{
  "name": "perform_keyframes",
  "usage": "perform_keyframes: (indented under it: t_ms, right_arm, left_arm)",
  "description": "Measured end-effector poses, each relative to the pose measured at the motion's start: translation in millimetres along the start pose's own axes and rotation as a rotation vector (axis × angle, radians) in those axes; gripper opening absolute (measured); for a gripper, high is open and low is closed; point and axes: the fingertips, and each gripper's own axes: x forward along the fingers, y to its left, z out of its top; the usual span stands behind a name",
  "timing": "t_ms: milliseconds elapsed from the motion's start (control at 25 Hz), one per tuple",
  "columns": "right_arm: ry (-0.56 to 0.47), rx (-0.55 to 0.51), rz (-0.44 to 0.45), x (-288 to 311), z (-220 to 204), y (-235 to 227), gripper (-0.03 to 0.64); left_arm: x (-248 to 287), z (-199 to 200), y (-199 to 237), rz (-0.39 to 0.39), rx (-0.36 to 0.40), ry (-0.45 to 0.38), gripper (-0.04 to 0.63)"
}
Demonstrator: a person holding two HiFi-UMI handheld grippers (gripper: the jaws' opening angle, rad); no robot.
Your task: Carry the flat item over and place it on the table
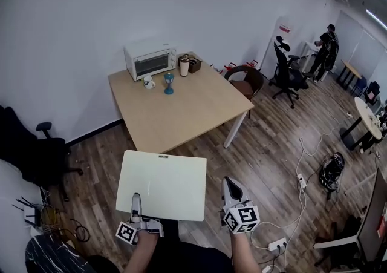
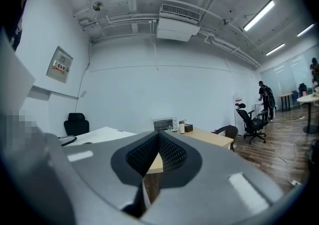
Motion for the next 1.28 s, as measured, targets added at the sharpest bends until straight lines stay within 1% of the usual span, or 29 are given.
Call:
perform_keyframes:
  t_ms: [280, 440, 640, 760, 960, 1120, 1280]
  right_arm:
    - [0.016, -0.007, 0.019, 56.3, -1.6, -7.0, 0.006]
    - [0.019, 0.005, 0.004, 82.0, -1.4, -19.0, 0.006]
    - [0.022, -0.029, 0.025, 113.0, 1.5, -21.0, 0.008]
    - [0.02, -0.028, 0.033, 125.2, 3.1, -20.2, 0.008]
    - [0.027, -0.017, 0.021, 155.2, 9.2, -24.2, 0.008]
    - [0.022, -0.012, 0.005, 178.7, 17.8, -24.8, 0.008]
    - [0.019, -0.014, -0.015, 202.7, 27.5, -30.2, 0.008]
  left_arm:
    - [50.9, 12.5, 20.5, 0.019, -0.009, -0.008, 0.285]
    - [76.7, 19.0, 30.8, 0.031, -0.015, -0.01, 0.285]
    - [107.1, 26.4, 36.4, 0.016, -0.001, -0.013, 0.285]
    - [120.5, 32.2, 38.4, 0.012, 0.003, -0.026, 0.285]
    - [147.5, 41.5, 42.1, 0.022, -0.013, -0.042, 0.285]
    - [173.9, 51.0, 43.3, 0.031, -0.015, -0.039, 0.285]
    - [205.7, 59.0, 42.4, 0.02, -0.011, -0.027, 0.285]
